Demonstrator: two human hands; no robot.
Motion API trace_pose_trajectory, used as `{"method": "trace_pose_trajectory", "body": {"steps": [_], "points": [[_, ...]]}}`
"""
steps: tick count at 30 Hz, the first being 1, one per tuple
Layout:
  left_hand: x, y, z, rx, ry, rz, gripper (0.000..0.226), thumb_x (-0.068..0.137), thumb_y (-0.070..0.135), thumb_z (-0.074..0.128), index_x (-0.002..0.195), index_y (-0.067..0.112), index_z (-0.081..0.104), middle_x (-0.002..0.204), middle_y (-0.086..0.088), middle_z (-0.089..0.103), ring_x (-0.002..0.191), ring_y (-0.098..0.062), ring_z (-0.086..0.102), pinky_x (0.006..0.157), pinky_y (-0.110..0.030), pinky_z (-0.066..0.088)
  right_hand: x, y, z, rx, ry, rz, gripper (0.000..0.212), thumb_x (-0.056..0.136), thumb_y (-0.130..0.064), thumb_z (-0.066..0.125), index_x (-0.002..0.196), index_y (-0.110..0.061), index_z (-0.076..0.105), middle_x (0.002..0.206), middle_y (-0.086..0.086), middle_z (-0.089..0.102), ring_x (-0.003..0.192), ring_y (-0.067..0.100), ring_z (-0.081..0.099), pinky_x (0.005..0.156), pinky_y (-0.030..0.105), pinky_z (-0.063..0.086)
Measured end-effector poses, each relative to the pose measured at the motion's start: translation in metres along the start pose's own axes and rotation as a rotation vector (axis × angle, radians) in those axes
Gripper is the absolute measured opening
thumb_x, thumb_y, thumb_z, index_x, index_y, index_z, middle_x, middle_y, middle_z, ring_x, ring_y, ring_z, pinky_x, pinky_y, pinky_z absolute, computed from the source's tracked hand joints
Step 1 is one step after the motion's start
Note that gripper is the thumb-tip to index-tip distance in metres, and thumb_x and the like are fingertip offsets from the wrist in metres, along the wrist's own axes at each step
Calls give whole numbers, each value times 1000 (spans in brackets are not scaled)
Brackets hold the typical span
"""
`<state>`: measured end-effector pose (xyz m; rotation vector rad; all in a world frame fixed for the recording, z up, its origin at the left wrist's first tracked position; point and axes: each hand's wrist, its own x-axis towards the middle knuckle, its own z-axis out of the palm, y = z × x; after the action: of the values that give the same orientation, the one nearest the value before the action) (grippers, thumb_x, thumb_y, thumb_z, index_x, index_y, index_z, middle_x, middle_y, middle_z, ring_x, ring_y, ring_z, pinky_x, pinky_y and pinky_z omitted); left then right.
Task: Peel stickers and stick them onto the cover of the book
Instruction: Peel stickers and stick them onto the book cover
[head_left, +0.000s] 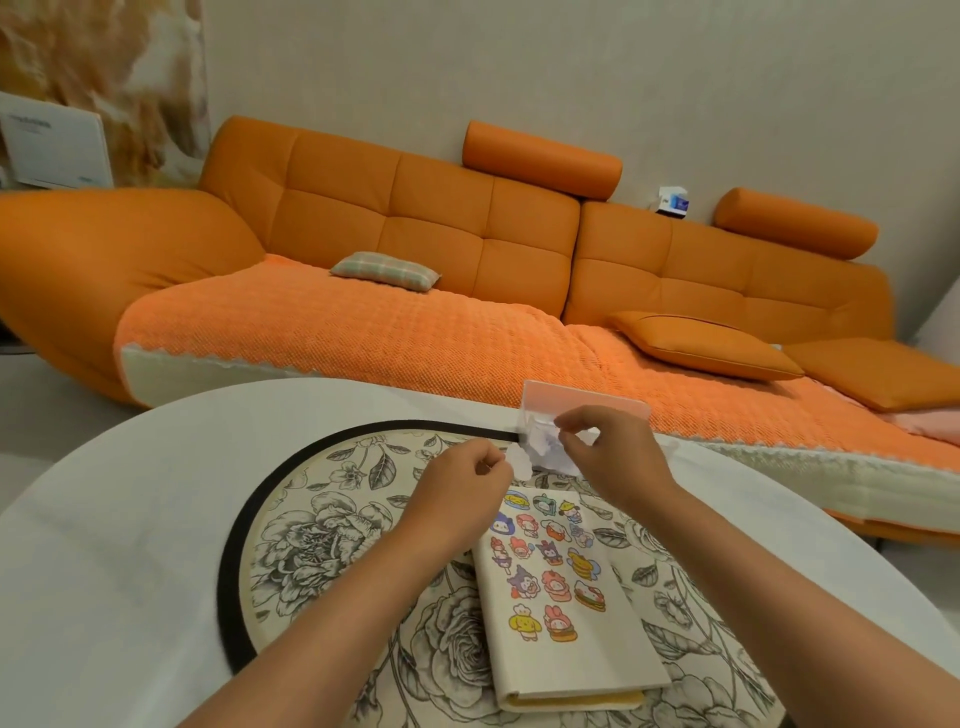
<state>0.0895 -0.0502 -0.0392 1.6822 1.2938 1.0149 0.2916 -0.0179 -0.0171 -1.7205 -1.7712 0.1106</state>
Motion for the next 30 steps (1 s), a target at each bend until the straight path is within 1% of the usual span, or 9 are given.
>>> {"method": "trace_pose_trajectory", "body": {"steps": [6,9,11,15,17,20,24,26,30], "points": [[-6,8,9,-47,-18,-68,19,90,20,50,79,8,60,63,1,54,55,-14,52,59,-31,46,-52,-20,-25,89,-88,-207,18,88,-27,68,92,-43,61,100,-21,65,63,5,57,62,19,45],[-12,14,16,-55,-70,-94,18,88,19,50,74,13,57,59,2,51,46,-10,49,53,-25,40,-73,-22,-30,-28,-106,-316,24,80,-35,74,91,-46,56,97,-24,62,69,-3,57,60,12,38],[-15,17,21,-84,-90,-126,16,86,18,50,71,14,54,60,0,49,46,-13,50,53,-26,39,-80,-19,-29,-150,-59,-389,20,79,-41,76,91,-43,60,94,-22,61,66,-9,52,57,12,35],[-20,25,27,-197,-116,-230,16,87,14,48,71,12,51,61,-4,45,45,-17,45,48,-24,34,-84,-13,-23,-223,108,-521,8,83,-33,76,85,-32,69,85,-16,64,59,4,57,47,29,48],[-23,29,28,-301,-125,-306,17,89,16,50,72,12,52,58,-2,45,44,-17,44,46,-24,33,-83,-10,-22,-221,162,-529,8,83,-30,77,83,-30,69,83,-15,64,57,2,53,46,24,44],[-26,32,28,-510,-192,-408,26,94,32,51,78,11,55,59,0,48,47,-17,45,48,-24,32,-83,-14,-25,-44,153,-376,10,84,-31,77,82,-35,68,81,-20,63,61,-5,50,54,13,36],[-31,36,31,-716,-205,-447,54,93,60,45,96,8,59,70,-5,55,51,-19,48,49,-25,32,-84,-22,-33,365,57,-27,11,86,-31,76,77,-30,70,73,-16,67,58,0,57,54,11,41],[-31,37,33,-618,-132,-389,51,95,57,49,101,8,61,79,-7,59,52,-19,52,48,-26,34,-84,-23,-39,582,-80,169,9,89,-25,73,83,-18,74,68,-6,67,51,5,55,50,17,44],[-31,34,35,-337,-25,-177,18,97,28,59,96,11,65,82,-4,66,57,-17,57,49,-26,39,-85,-17,-45,876,-251,443,14,93,-19,69,94,-6,74,78,5,65,50,15,53,47,26,36]]}}
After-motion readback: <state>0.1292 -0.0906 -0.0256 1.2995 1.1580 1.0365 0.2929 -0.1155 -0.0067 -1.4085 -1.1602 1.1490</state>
